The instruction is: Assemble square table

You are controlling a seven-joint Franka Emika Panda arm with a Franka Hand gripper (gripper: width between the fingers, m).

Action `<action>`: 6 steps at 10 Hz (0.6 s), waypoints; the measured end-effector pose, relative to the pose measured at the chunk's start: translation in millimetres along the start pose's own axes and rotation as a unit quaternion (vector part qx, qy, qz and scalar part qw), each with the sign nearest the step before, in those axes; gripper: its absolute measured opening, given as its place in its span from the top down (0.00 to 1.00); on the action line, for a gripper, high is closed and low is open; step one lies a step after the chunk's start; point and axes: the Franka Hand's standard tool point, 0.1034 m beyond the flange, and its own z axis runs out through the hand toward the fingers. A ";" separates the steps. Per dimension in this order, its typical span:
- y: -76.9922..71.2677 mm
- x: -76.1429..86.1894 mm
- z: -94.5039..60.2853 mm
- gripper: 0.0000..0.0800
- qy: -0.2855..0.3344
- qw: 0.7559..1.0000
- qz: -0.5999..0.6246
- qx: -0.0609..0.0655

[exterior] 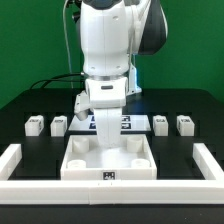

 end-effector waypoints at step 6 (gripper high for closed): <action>1.6 0.0 -0.7 0.92 0.000 1.000 0.000 -0.004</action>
Offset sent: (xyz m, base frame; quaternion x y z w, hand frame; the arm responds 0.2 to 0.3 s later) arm 0.0000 0.0000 0.0000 0.0000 0.0000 0.0000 1.0000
